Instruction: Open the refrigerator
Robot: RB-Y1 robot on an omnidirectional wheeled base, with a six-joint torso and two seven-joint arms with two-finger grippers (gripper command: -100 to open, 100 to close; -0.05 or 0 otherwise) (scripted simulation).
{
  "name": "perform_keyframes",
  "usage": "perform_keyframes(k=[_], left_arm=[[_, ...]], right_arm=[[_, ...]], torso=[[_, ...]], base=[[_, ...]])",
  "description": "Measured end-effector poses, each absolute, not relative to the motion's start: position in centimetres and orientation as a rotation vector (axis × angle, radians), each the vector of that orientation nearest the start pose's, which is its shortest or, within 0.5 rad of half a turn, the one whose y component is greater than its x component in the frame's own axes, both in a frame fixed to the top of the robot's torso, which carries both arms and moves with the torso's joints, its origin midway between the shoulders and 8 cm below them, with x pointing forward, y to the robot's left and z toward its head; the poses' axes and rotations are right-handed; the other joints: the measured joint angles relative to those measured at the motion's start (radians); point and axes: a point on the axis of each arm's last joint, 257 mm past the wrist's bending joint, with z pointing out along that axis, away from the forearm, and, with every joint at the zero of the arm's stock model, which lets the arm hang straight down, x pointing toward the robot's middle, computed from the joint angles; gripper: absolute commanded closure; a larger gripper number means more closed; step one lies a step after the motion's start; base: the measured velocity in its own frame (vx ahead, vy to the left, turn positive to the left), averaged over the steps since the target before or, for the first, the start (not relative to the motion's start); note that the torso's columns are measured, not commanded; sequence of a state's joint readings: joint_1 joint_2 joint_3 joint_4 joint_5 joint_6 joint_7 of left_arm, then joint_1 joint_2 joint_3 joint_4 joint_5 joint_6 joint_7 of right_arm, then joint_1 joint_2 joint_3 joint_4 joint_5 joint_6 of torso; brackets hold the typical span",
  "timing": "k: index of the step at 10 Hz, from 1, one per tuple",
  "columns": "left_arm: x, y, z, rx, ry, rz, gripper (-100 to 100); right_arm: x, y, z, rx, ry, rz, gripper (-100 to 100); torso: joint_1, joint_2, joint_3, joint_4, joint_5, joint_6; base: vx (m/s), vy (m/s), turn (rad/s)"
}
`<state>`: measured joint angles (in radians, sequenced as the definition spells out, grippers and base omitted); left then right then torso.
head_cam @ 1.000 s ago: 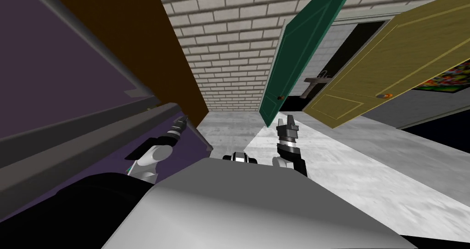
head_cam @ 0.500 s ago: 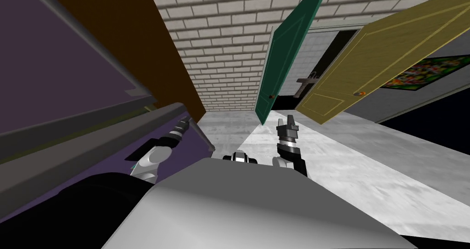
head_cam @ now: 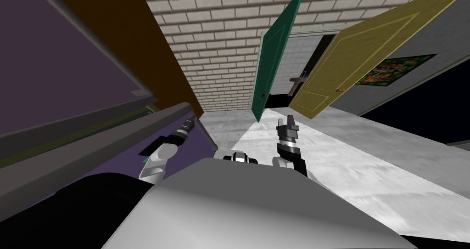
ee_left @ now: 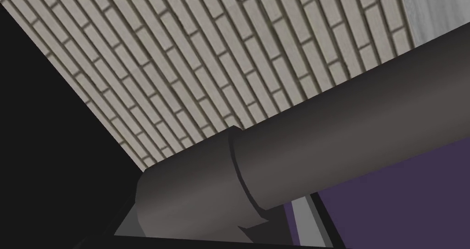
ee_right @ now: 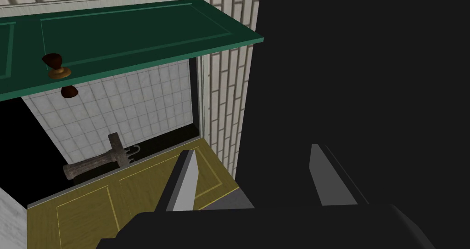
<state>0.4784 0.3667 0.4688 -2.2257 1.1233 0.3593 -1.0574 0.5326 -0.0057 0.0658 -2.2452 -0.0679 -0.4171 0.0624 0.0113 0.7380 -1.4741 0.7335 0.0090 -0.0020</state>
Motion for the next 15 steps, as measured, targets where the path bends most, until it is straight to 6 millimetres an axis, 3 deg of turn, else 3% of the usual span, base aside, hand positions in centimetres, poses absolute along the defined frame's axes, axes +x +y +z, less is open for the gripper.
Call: perform_keyframes(k=[2,4,6,8,10,12,14,15], left_arm=[[40.7,42.9,-9.3,-0.854,1.349,-0.757,100],[43.2,41.5,-9.0,-0.849,1.334,-0.799,100],[44.1,41.3,-10.0,-0.871,1.337,-0.81,100],[46.5,39.4,-9.9,-0.866,1.328,-0.86,100],[47.7,39.4,-10.9,-0.888,1.341,-0.861,100],[50.3,37.1,-10.3,-0.88,1.337,-0.911,100],[51.2,36.9,-11.2,-0.891,1.355,-0.902,100],[52.4,36.1,-10.6,-0.879,1.348,-0.92,100]], right_arm=[[36.2,-27.1,-2.0,0.799,0.701,1.307,0],[36.3,-27.1,-2.0,0.799,0.7,1.307,0],[36.2,-27.1,-2.0,0.799,0.701,1.307,0],[36.3,-27.1,-2.0,0.799,0.7,1.307,0],[36.2,-27.1,-2.0,0.799,0.701,1.307,0],[36.3,-27.1,-2.0,0.799,0.7,1.307,0],[36.2,-27.1,-2.0,0.799,0.701,1.307,0],[36.2,-27.1,-2.0,0.799,0.7,1.307,0]], torso=[[0.001,-0.005,-0.003,0.0,-0.001,-0.005],[0.0,0.002,0.001,0.0,0.0,-0.001],[0.005,-0.006,-0.003,-0.003,0.002,-0.008],[0.001,0.001,0.001,-0.003,0.002,-0.003],[0.004,-0.007,-0.004,-0.005,0.002,-0.008],[0.0,-0.001,0.0,-0.004,0.001,-0.003],[0.005,-0.008,-0.005,-0.006,0.001,-0.009],[0.003,-0.001,-0.002,-0.005,0.001,-0.003]], base=[[-0.123,-0.014,-0.004],[-0.174,0.005,-0.064],[-0.092,-0.003,-0.004],[-0.181,-0.016,-0.053],[-0.117,-0.013,-0.004],[-0.174,-0.011,-0.053],[-0.106,-0.002,-0.005],[-0.222,-0.011,-0.067]])
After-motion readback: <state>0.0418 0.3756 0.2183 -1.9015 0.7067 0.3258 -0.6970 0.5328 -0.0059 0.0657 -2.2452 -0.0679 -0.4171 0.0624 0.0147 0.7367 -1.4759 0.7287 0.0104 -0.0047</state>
